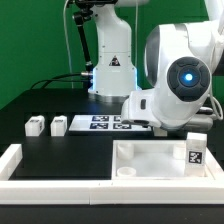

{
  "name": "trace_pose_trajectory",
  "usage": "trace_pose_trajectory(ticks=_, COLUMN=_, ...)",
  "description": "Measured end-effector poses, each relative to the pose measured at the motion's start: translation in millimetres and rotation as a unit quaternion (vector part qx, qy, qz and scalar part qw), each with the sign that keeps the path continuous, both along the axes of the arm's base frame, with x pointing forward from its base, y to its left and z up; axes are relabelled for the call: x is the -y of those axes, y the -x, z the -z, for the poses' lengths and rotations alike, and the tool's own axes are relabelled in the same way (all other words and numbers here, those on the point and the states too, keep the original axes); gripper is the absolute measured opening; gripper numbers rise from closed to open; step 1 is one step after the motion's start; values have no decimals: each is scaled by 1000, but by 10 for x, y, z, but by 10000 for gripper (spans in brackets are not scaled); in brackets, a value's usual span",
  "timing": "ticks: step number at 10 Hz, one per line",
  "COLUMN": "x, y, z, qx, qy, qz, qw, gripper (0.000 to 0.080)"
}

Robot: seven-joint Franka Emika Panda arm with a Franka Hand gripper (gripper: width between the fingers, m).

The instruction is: Assemble square table

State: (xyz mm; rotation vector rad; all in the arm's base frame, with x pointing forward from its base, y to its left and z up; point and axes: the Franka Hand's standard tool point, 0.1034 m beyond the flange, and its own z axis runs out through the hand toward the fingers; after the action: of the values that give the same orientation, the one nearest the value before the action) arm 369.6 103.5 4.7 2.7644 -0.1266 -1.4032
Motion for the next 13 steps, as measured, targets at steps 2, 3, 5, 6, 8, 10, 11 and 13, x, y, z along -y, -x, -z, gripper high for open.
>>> trace_pose_trajectory(ticks=2, x=4, y=-1, z=1, qx=0, qy=0, qz=0, qw=1000, gripper=360)
trace_pose_trajectory(ticks=3, x=6, y=-2, z=1, qx=0, qy=0, qz=1, qw=1000, gripper=360)
trace_pose_trajectory(ticks=5, x=10, y=-4, z=1, qx=0, qy=0, qz=1, qw=1000, gripper=288)
trace_pose_trajectory(ticks=6, x=12, y=-4, z=1, qx=0, qy=0, qz=1, qw=1000, gripper=288)
trace_pose_trajectory(ticks=8, x=14, y=-5, z=1, qx=0, qy=0, qz=2, qw=1000, gripper=288)
trace_pose_trajectory(ticks=10, x=18, y=-6, z=1, qx=0, qy=0, qz=2, qw=1000, gripper=288)
trace_pose_trajectory(ticks=11, x=28, y=-23, z=-15, qx=2, qy=0, qz=3, qw=1000, gripper=288)
trace_pose_trajectory(ticks=13, x=170, y=-251, z=-495, qx=24, qy=-25, qz=0, qw=999, gripper=289)
